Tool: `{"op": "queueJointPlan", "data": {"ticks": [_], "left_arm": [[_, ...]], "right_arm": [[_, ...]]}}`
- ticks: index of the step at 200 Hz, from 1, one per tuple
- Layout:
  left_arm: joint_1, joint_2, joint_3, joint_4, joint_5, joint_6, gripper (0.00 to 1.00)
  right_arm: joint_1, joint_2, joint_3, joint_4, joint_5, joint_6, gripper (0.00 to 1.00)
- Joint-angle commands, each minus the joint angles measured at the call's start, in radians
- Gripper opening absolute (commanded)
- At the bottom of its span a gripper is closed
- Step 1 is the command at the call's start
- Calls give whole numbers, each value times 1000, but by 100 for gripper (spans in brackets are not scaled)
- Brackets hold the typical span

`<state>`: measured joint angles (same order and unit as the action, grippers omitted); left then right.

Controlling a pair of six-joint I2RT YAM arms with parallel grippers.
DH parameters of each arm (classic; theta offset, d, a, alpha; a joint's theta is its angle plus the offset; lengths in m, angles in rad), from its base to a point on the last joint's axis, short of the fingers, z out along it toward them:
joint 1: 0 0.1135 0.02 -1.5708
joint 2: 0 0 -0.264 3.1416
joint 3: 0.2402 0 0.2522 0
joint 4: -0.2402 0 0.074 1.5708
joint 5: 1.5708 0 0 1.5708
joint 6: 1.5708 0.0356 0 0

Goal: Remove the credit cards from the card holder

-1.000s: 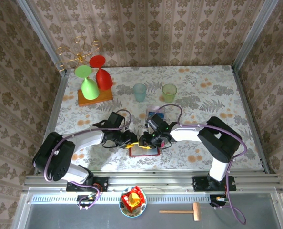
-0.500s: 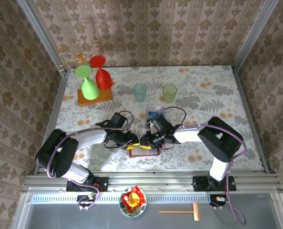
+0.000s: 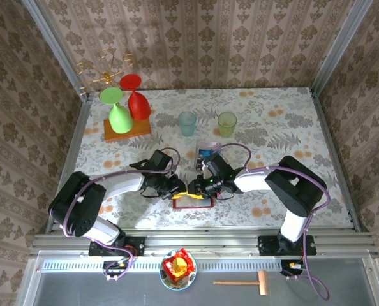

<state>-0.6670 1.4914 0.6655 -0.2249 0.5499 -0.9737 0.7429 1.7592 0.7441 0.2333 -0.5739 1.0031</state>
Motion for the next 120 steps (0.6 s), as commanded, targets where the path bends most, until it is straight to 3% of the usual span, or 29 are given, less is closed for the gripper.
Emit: {"op": "queueJointPlan", "data": {"ticks": [1, 56, 120], "left_arm": [[-7, -20, 44, -14, 13, -5, 21], [-8, -28, 104, -33, 39, 17, 23], [-32, 51, 203, -40, 87, 70, 32]], "right_arm": [[-12, -47, -8, -47, 46, 5, 28], [-48, -183, 8, -187, 95, -30, 29], [-133, -349, 10, -390, 180, -102, 30]]}}
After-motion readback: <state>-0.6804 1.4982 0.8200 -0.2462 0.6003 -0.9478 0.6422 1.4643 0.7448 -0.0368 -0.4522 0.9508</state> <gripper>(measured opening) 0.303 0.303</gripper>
